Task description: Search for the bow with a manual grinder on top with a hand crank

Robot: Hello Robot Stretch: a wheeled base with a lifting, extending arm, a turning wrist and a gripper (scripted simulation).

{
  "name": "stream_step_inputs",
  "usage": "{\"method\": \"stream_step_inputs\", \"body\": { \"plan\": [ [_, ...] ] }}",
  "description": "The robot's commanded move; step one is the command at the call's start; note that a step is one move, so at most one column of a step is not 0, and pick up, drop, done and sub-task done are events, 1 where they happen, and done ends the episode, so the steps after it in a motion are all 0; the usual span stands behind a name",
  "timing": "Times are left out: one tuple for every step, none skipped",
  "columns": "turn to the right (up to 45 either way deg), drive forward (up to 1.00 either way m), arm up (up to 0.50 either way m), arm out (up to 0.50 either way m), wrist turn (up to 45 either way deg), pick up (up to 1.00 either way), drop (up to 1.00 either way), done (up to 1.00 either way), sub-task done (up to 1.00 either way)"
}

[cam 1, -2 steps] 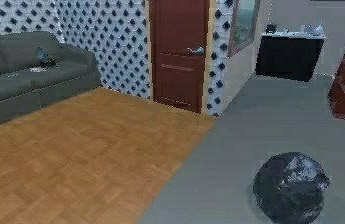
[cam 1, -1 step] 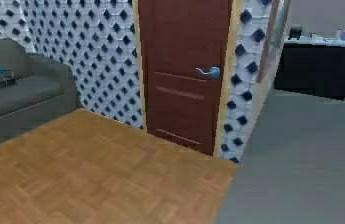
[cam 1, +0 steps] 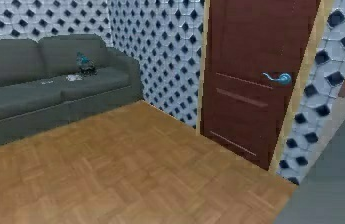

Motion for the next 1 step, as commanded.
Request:
{"method": "stream_step_inputs", "body": {
  "plan": [
    [0.0,0.10,0.00,0.00,0.0,0.00,0.00,0.00,0.00]
  ]
}}
